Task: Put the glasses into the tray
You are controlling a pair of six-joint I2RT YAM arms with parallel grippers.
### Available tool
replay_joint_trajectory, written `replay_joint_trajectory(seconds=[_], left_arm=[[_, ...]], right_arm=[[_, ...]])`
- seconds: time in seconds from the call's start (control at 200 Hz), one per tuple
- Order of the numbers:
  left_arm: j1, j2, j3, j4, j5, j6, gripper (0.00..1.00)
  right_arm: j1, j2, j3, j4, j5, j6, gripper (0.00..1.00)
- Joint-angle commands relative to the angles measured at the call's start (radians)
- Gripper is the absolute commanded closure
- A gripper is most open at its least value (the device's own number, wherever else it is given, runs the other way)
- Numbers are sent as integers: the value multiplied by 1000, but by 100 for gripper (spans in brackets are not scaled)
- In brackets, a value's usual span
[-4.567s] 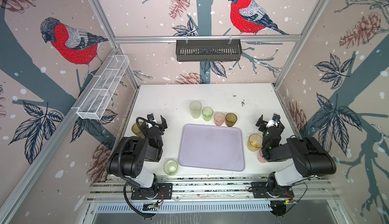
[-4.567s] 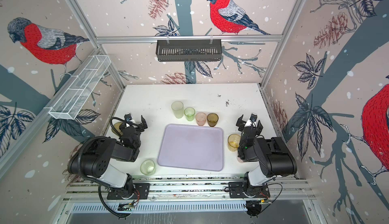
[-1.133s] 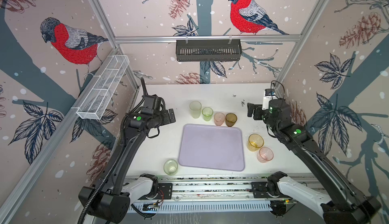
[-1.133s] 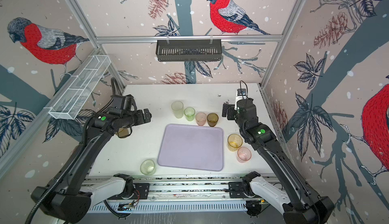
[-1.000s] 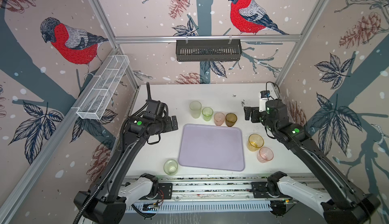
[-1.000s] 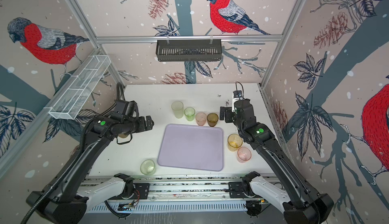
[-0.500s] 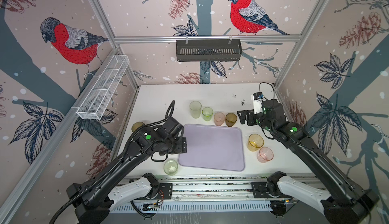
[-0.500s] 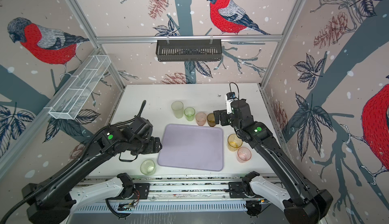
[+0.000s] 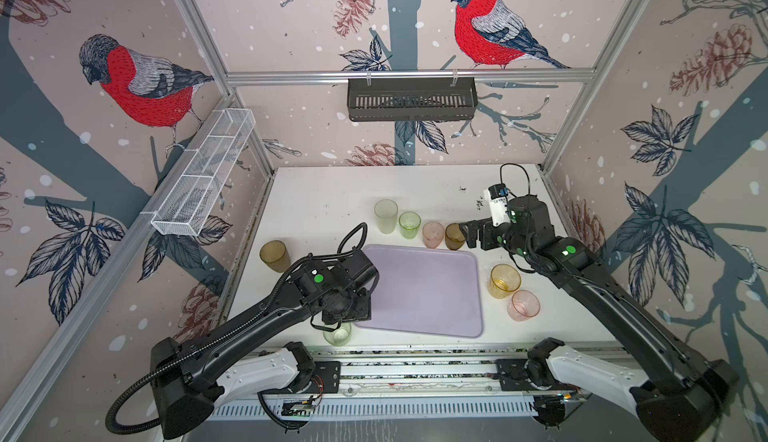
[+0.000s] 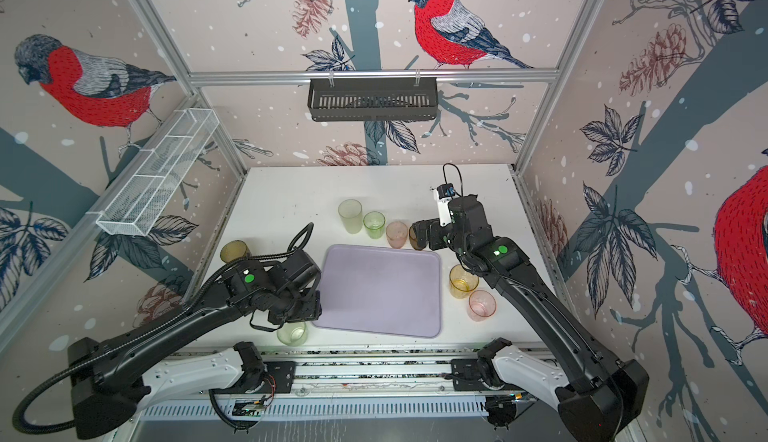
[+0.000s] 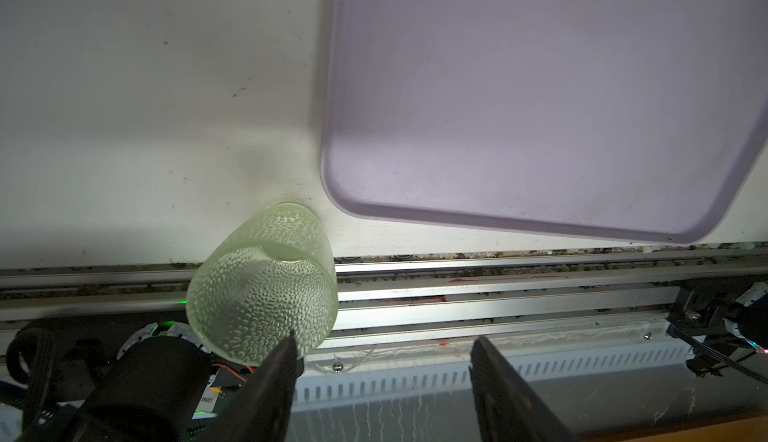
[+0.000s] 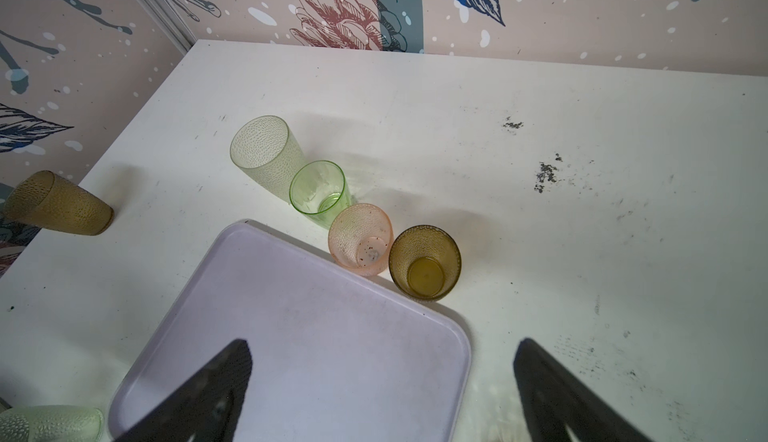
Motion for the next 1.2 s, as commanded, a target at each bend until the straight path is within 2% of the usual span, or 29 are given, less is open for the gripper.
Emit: replay_joint_trajectory(seconds=[0.0, 0.325, 0.63, 1.196], left_arm=[[-2, -16, -26, 15, -7, -41, 34], [-4, 15, -75, 55, 0, -11, 41], [-9, 23, -123, 72, -16, -7, 53], [-14, 10, -188, 101, -7, -3, 65]], right_arm=[[0, 14, -3, 41, -14, 1, 0], [1, 30, 28, 29, -18, -8, 0], [1, 38, 50, 25, -21, -20, 0], [2, 58, 76, 31, -19, -30, 0]])
